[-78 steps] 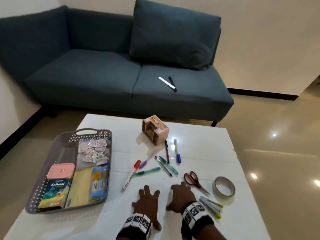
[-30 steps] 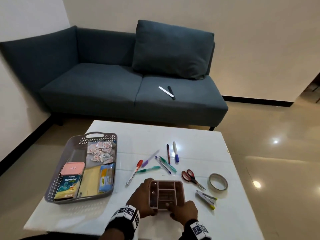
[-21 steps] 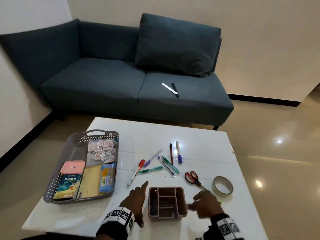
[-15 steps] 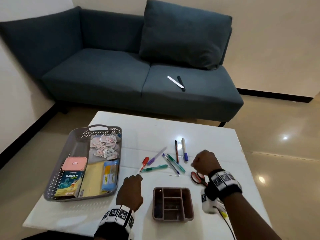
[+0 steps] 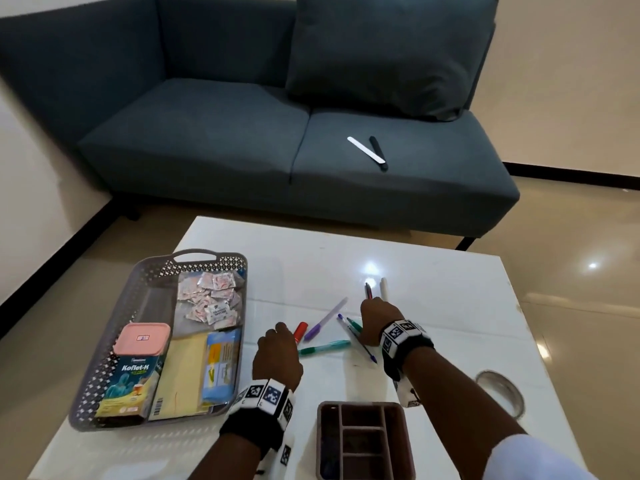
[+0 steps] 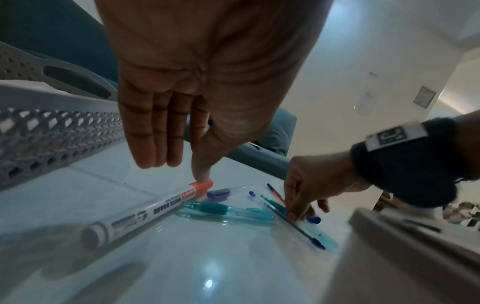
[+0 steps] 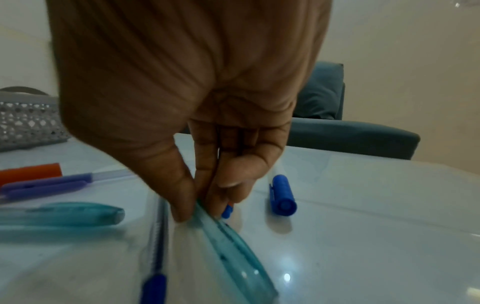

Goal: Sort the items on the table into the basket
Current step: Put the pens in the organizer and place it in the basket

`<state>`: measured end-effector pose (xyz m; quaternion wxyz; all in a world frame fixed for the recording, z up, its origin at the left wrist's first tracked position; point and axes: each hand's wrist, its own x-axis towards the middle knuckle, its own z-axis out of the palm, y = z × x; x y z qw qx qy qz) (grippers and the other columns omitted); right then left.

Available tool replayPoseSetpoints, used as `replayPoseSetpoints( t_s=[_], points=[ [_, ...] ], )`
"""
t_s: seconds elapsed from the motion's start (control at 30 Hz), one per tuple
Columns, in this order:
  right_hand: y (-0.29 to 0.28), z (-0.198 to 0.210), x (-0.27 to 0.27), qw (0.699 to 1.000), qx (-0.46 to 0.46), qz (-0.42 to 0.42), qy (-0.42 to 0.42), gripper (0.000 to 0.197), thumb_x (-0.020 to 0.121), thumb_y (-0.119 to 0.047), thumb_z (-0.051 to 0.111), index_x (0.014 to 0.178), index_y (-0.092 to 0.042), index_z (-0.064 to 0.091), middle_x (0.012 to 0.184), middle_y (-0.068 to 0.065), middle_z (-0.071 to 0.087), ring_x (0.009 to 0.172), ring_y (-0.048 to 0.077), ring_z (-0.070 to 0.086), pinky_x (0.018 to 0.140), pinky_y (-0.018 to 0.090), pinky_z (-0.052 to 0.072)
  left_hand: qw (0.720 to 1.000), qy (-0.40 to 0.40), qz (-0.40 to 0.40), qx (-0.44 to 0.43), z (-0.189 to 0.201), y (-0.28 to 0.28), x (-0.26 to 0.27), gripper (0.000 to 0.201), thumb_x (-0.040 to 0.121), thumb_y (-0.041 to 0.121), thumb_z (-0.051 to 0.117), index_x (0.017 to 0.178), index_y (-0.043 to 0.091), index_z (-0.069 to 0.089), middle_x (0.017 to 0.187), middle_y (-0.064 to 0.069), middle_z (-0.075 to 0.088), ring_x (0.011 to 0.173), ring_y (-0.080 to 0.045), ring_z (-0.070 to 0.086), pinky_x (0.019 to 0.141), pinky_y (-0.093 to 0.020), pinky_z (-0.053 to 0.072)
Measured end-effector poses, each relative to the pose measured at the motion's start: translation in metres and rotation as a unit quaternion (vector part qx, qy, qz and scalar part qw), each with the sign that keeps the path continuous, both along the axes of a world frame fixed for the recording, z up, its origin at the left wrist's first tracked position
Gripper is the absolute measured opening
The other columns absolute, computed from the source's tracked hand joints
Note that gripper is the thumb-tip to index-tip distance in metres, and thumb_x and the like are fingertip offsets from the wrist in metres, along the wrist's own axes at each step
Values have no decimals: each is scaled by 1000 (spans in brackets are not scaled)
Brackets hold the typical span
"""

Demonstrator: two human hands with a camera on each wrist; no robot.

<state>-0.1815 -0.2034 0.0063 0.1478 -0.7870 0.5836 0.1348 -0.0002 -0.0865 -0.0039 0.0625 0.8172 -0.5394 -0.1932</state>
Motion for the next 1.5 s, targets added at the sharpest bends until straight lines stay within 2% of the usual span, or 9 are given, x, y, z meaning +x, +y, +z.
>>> replayPoseSetpoints(
  t_s=[0.17, 0.37, 0.57, 0.93, 1.0, 1.07, 1.23, 1.4, 1.5],
  points=[
    [-15, 22, -44, 973, 6, -126, -194, 16, 66, -23, 67, 65, -7, 69, 68, 10, 69, 67, 20, 69, 58, 23, 50, 998, -25, -17, 56, -21, -15, 3, 43, 89, 20, 61, 123, 8, 37, 121, -10, 55, 114, -26, 56, 90, -35, 50],
    [12, 52, -120, 760, 24, -356, -543, 7, 82, 2, 65, 78, 7, 65, 65, 18, 66, 55, 26, 61, 47, 27, 47, 994, -54, -32, 84, -12, -12, -2, 33, 88, 14, 56, 118, 8, 45, 121, -11, 53, 113, -27, 56, 92, -34, 49],
    [49, 47, -164, 605, -24, -452, -655, 6, 81, 0, 60, 81, 4, 65, 66, 17, 64, 58, 27, 60, 52, 28, 44, 987, -53, -152, -26, 7, -27, -28, 29, 88, 14, 49, 117, 15, 50, 117, -8, 47, 106, -25, 52, 84, -34, 48],
    [87, 33, -213, 411, -63, -494, -764, 28, 86, -5, 54, 62, -9, 68, 64, 8, 59, 59, 23, 57, 53, 27, 46, 924, -177, -333, 65, -21, -47, -42, 36, 91, 7, 42, 126, 11, 44, 130, -9, 46, 118, -27, 50, 95, -36, 45],
    [89, 35, -216, 341, -26, -498, -797, 11, 69, -16, 68, 63, -9, 62, 65, 8, 58, 60, 24, 56, 61, 32, 44, 926, -163, -336, 53, -22, -45, -41, 35, 92, 5, 41, 126, 9, 45, 129, -11, 47, 116, -27, 52, 94, -36, 46],
    [89, 37, -218, 313, -3, -479, -820, 41, 37, -24, 76, 69, -9, 54, 64, 8, 54, 56, 23, 52, 63, 33, 40, 945, -115, -306, 26, -19, -44, -38, 33, 91, 4, 43, 123, 7, 47, 125, -12, 49, 112, -28, 56, 92, -37, 47],
    [63, 53, -195, 456, 61, -444, -769, 15, 58, -16, 58, 72, -13, 51, 55, 4, 42, 40, 14, 33, 42, 19, 26, 961, 235, 12, -147, 0, -45, -14, 12, 86, 3, 61, 98, 5, 60, 89, -11, 67, 76, -29, 63, 68, -30, 44],
    [7, 42, -121, 874, 20, -270, -403, 12, 83, -14, 62, 75, -6, 68, 67, 10, 63, 50, 19, 49, 46, 26, 36, 727, 624, 227, -173, 33, -28, 6, 22, 93, -11, 42, 88, 6, 56, 61, -9, 49, 42, -13, 50, 42, -20, 43],
    [-10, 26, -70, 977, 24, -107, -181, 15, 77, -23, 67, 77, -9, 72, 83, 8, 69, 80, 23, 65, 66, 29, 50, 628, 712, 274, -155, 45, -17, 16, 22, 91, -4, 44, 79, 14, 48, 58, -3, 45, 37, -9, 41, 37, -16, 34]
  ],
)
